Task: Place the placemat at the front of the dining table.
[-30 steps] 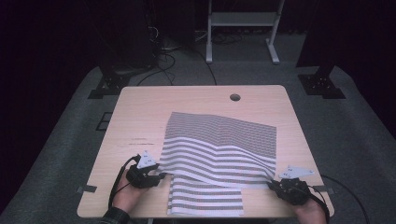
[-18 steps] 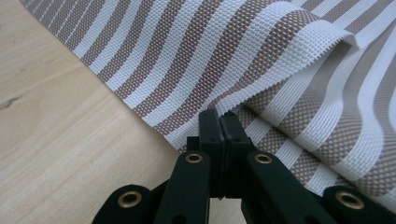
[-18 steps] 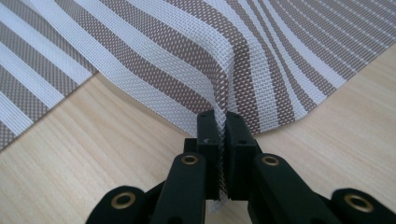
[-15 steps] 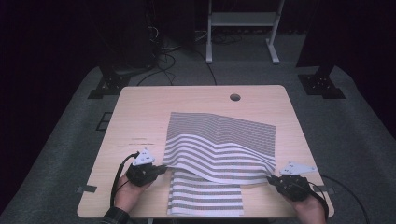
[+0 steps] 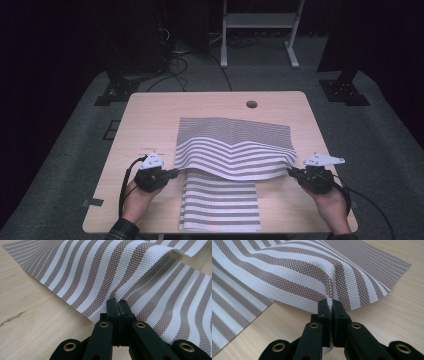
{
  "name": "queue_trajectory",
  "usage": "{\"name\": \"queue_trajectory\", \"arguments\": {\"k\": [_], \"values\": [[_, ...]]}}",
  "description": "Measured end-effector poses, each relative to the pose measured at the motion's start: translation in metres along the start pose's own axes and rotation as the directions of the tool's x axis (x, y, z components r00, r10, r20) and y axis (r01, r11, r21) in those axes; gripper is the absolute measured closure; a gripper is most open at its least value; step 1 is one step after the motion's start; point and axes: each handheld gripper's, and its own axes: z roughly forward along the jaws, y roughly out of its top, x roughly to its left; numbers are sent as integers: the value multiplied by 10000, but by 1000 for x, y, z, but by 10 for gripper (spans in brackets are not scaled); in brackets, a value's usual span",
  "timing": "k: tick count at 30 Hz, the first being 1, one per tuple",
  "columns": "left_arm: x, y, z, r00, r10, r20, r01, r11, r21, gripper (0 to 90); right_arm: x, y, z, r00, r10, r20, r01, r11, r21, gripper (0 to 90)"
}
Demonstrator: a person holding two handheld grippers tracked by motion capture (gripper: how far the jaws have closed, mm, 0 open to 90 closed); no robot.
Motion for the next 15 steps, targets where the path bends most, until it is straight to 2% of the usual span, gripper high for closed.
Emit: {"name": "queue_trajectory", "arguments": {"k": [6, 7, 15], "values": [[10, 8, 0, 9999, -88, -126, 85, 9997, -229, 900, -7, 14, 8, 9999, -97, 111, 97, 10000, -19, 870], [14, 11, 1, 9998, -141, -158, 138, 9996, -240, 900, -10, 22, 13, 9998, -110, 153, 111, 9999, -55, 869], [32, 26, 6, 9988, -282, -389, 266, 9988, -419, 900, -24, 47, 32, 9995, -43, 319, 45, 10000, -62, 869]]}}
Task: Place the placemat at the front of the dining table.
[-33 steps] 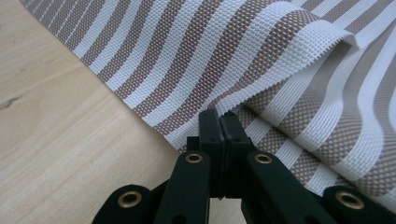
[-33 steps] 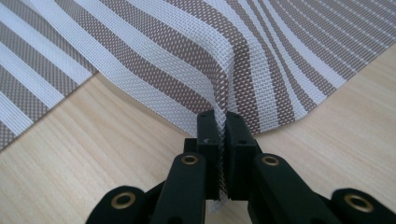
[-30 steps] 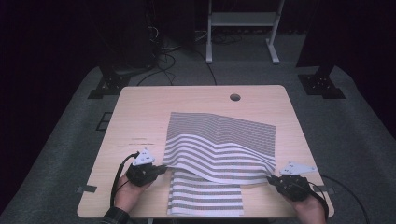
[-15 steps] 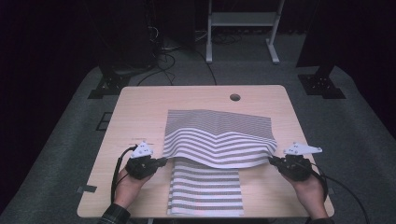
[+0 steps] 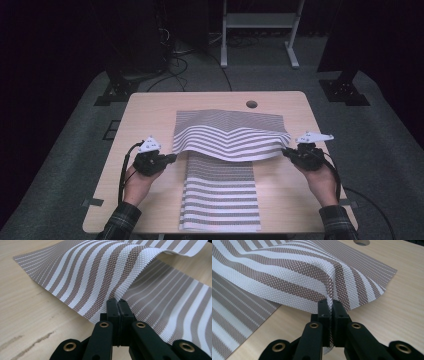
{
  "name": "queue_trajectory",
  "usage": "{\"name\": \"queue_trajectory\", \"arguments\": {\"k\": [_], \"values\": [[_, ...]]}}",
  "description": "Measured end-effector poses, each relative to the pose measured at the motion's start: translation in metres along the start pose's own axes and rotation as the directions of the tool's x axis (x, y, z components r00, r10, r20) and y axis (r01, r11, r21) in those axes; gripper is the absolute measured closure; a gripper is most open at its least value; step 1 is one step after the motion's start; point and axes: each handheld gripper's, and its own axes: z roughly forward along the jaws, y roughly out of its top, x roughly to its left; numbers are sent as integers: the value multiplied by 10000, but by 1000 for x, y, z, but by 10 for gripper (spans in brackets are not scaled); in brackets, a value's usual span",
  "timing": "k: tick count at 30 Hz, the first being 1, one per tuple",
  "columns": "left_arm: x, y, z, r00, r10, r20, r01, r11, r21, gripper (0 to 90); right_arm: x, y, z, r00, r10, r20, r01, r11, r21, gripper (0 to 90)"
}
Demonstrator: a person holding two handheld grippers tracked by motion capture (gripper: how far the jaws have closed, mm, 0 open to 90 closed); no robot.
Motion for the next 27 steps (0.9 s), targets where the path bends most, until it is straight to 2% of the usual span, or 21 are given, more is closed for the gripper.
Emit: {"name": "queue_trajectory", "arguments": {"k": [7, 12, 27], "values": [[15, 11, 7, 9997, -97, -204, 94, 9999, -130, 900, -10, 23, 18, 9999, 45, 97, -45, 10000, -28, 869], [25, 16, 11, 9994, -109, -325, 110, 9999, 36, 900, -18, 38, 30, 9999, -21, 172, 21, 10000, 6, 868], [56, 39, 36, 9966, 61, -826, -43, 9998, 215, 900, -45, 58, 68, 9990, 278, 336, -288, 9991, 306, 866]]}}
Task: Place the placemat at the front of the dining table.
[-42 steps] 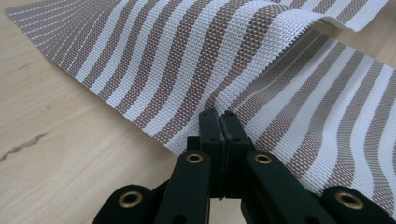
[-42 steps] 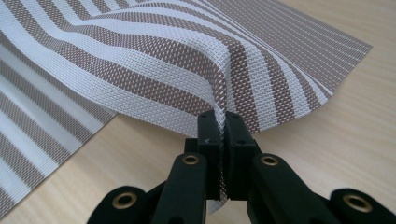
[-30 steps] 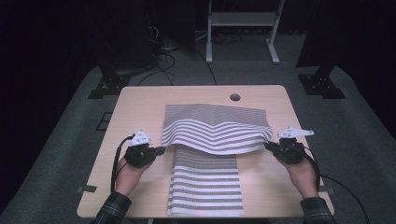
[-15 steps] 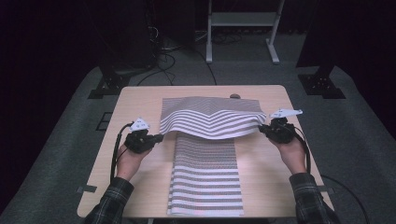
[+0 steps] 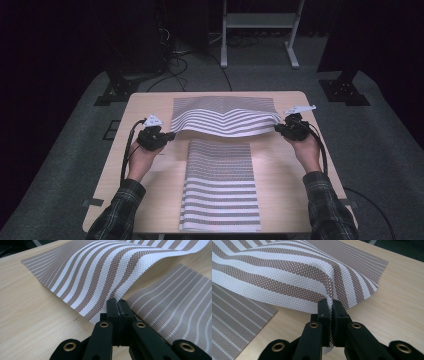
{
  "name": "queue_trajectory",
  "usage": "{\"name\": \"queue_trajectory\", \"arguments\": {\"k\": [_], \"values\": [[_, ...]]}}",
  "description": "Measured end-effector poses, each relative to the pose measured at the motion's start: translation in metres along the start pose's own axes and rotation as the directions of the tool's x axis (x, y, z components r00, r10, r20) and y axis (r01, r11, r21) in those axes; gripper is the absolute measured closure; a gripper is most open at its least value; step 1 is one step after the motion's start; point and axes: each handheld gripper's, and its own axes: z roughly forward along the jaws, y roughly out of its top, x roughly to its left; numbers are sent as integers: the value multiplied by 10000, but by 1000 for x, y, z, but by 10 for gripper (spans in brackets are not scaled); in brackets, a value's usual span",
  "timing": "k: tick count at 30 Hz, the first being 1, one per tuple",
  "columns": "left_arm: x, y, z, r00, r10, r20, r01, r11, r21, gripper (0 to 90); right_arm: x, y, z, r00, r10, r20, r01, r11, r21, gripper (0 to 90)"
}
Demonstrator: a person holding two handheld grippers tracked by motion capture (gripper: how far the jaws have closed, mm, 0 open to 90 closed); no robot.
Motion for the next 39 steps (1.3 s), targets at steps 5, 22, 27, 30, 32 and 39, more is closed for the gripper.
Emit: {"name": "queue_trajectory", "arguments": {"k": [5, 22, 27, 30, 32, 39], "values": [[9, 0, 13, 9999, -99, -114, 101, 9998, 151, 900, -7, 2, 16, 9998, 194, 72, -196, 9996, 191, 864], [20, -14, 41, 9991, -16, -434, 51, 9967, 813, 893, -9, -8, 49, 9989, 365, 307, -387, 9965, 738, 856], [20, -17, 46, 9985, 38, -539, 15, 9953, 969, 882, -8, -10, 53, 9987, 378, 348, -406, 9955, 856, 844], [19, -17, 46, 9967, 162, -790, -80, 9946, 1032, 806, -8, -10, 54, 9981, 395, 467, -440, 9941, 989, 725], [21, -17, 42, 9970, 44, -777, 23, 9963, 855, 753, -10, -11, 53, 9978, 557, 370, -588, 9942, 905, 651], [25, -15, 29, 9986, -158, -496, 171, 9995, 273, 606, -9, -12, 46, 9985, 513, 211, -521, 9978, 398, 699]]}}
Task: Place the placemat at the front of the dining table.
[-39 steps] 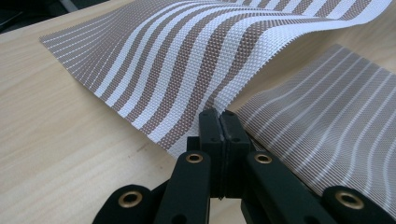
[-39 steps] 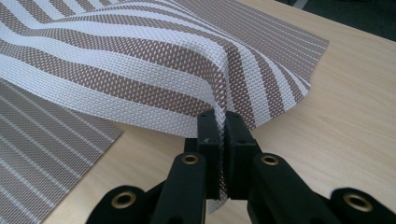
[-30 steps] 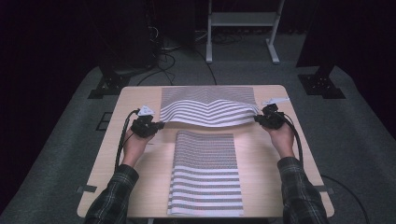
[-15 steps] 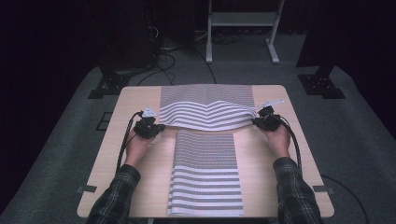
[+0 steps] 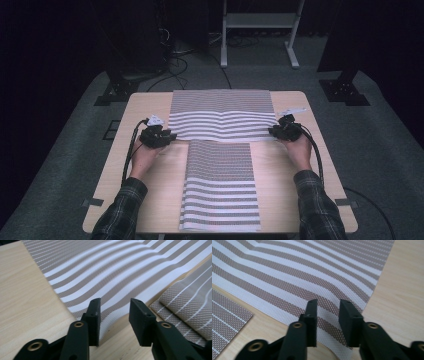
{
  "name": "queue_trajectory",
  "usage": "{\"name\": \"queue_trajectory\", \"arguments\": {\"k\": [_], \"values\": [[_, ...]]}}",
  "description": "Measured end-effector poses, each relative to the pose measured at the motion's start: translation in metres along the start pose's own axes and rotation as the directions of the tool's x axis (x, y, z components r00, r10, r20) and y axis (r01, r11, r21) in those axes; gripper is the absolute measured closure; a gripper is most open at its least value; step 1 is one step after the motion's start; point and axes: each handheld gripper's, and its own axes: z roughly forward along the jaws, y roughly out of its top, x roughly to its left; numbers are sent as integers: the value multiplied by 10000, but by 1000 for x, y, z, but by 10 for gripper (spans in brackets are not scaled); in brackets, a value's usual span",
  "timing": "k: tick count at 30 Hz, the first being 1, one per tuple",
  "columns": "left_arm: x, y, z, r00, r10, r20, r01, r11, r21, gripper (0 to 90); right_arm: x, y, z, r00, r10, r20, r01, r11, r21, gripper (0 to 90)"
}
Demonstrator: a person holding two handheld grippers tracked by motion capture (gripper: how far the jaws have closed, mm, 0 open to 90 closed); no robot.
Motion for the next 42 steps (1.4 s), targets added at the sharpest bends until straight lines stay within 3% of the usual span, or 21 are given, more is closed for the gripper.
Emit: {"name": "queue_trajectory", "arguments": {"k": [6, 8, 14, 16, 23, 26, 29, 33, 34, 38, 42], "values": [[-1, 2, -1, 10000, 18, -66, -19, 10000, -89, 624, -3, -5, -1, 9999, 119, 55, -118, 9999, -99, 821], [0, 0, 6, 9998, -85, -154, 87, 9999, 132, 699, -6, -10, 3, 9996, 291, -1, -291, 9994, 170, 885], [4, -3, 16, 9987, -318, -393, 327, 9993, 205, 719, -5, -17, 9, 9997, 222, 84, -226, 9982, 552, 900], [5, -4, 19, 9983, -330, -481, 343, 9990, 278, 717, -6, -20, 9, 9994, 342, 52, -343, 9989, 328, 899], [6, -9, 27, 9956, -114, -935, 192, 9963, 832, 583, -2, -21, 9, 9995, 136, 273, -145, 9993, 337, 897], [8, -11, 27, 9955, -204, -930, 279, 9964, 795, 555, -3, -21, 8, 9995, 163, 253, -171, 9993, 344, 891], [11, -12, 27, 9953, -429, -874, 497, 9958, 764, 504, -3, -21, 8, 9994, 242, 237, -251, 9990, 373, 862], [13, -11, 25, 9950, -594, -803, 654, 9950, 749, 457, -5, -19, 7, 9991, 425, 58, -428, 9978, 497, 739], [14, -10, 23, 9947, -675, -770, 728, 9950, 689, 444, -5, -18, 5, 9991, 379, 215, -388, 9983, 431, 730], [17, -8, 14, 9935, -1003, -536, 1031, 9933, 518, 365, -3, -15, -3, 9993, 359, 117, -361, 9993, 138, 654], [17, -7, 4, 9921, -1204, -356, 1218, 9917, 416, 270, 0, -10, -13, 9996, 286, 53, -286, 9996, -26, 505]]}}
